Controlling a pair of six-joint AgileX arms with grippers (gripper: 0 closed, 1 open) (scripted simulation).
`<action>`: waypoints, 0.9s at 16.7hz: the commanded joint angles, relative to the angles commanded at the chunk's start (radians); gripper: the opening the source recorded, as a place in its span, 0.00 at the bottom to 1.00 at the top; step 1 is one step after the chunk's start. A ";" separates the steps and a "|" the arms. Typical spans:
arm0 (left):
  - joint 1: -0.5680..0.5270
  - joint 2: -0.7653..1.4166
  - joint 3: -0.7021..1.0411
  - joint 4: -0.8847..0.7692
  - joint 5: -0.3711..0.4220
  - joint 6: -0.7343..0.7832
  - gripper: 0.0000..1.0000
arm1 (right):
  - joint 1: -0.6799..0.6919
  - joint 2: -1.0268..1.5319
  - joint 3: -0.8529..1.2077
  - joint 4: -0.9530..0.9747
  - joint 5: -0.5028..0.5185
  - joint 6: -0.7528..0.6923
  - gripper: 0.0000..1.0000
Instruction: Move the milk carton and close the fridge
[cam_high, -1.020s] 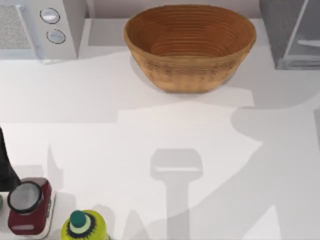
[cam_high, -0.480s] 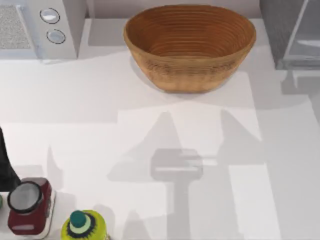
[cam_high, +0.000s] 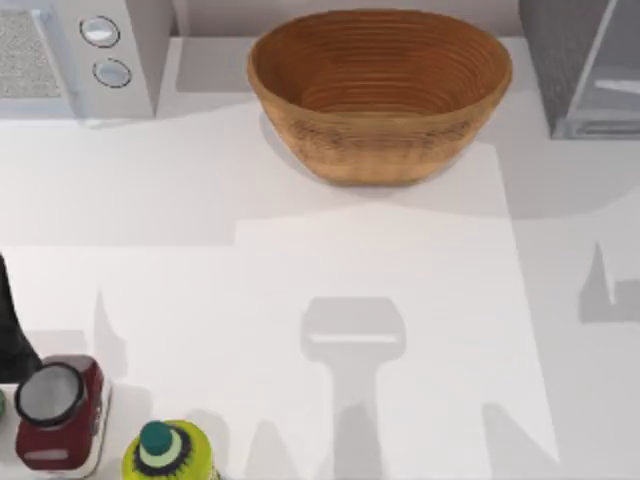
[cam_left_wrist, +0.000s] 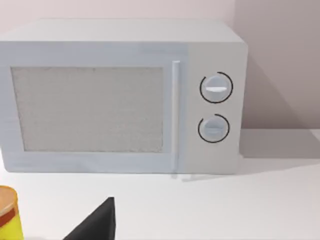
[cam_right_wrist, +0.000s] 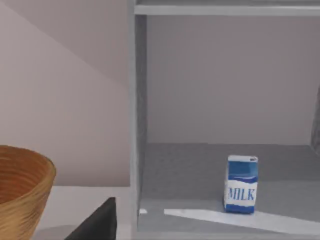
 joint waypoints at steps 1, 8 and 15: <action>0.000 0.000 0.000 0.000 0.000 0.000 1.00 | 0.008 -0.085 -0.049 -0.038 0.009 0.000 1.00; 0.000 0.000 0.000 0.000 0.000 0.000 1.00 | 0.039 -0.390 -0.245 -0.191 0.043 0.001 1.00; 0.000 0.000 0.000 0.000 0.000 0.000 1.00 | 0.038 -0.396 -0.237 -0.202 0.041 0.002 1.00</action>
